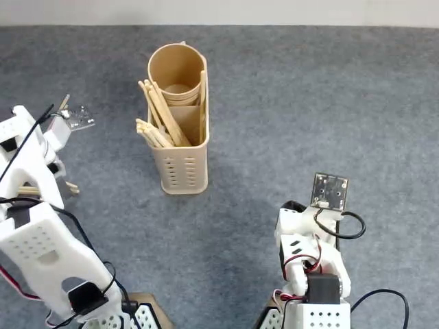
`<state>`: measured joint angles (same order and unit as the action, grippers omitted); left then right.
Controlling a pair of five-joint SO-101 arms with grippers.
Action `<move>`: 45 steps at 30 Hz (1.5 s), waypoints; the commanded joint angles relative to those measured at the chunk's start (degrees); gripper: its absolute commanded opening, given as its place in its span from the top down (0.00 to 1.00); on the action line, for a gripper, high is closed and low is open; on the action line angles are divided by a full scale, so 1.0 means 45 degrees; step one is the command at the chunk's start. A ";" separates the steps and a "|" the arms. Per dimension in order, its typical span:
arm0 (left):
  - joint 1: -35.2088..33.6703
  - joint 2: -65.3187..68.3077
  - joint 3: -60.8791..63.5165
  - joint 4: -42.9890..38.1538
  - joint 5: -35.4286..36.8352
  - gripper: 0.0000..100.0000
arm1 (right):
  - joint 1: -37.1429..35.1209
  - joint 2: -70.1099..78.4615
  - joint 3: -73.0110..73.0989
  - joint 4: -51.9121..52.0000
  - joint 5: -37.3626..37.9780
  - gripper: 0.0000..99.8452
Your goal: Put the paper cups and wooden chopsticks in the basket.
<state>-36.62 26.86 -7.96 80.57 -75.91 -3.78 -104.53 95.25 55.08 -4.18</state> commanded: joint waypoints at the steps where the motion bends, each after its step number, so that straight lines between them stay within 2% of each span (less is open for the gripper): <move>1: 0.0147 -0.0713 0.0010 -0.0117 -0.3497 0.81 | 0.0127 -0.0010 0.2042 -0.0029 0.0117 1.00; 6: 0.0225 -0.0615 0.0400 -0.0567 -0.3458 0.89 | 0.0127 -0.0010 0.2042 -0.0029 0.0117 1.00; 11: 0.0440 0.0010 0.1280 -0.2696 -0.1836 0.93 | 0.0127 -0.0010 0.2042 -0.0029 0.0117 1.00; 14: 0.0694 0.0303 0.1416 -0.2833 -0.1739 0.93 | 0.0127 -0.0010 0.2042 -0.0029 0.0117 1.00; 18: 0.1104 0.0322 0.1436 -0.2833 -0.1543 1.00 | 0.0127 -0.0010 0.2042 -0.0029 0.0117 1.00; 23: 0.1104 0.0303 0.1299 -0.2833 -0.1035 0.98 | 0.0127 -0.0010 0.2042 -0.0029 0.0117 1.00; 28: 0.0830 0.0205 0.1260 -0.2833 -0.1055 0.84 | 0.0127 -0.0010 0.2042 -0.0029 0.0117 1.00; 33: 0.0635 -0.0869 0.0479 -0.2794 -0.0957 0.84 | 0.0127 -0.0010 0.2042 -0.0029 0.0117 1.00; 37: 0.0615 -0.2022 0.0068 -0.1114 -0.1074 0.82 | 0.0127 -0.0010 0.2042 -0.0029 0.0117 1.00; 42: 0.0244 -0.2862 0.0107 0.0117 -0.3243 0.79 | 0.0127 -0.0010 0.2042 -0.0029 0.0117 1.00; 45: 0.0010 -0.2628 0.0107 0.0059 -0.3673 0.80 | 0.0127 -0.0010 0.2042 -0.0029 0.0117 1.00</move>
<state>-35.12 17.27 -5.93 80.04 -75.91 -3.78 -104.53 95.25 55.08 -4.18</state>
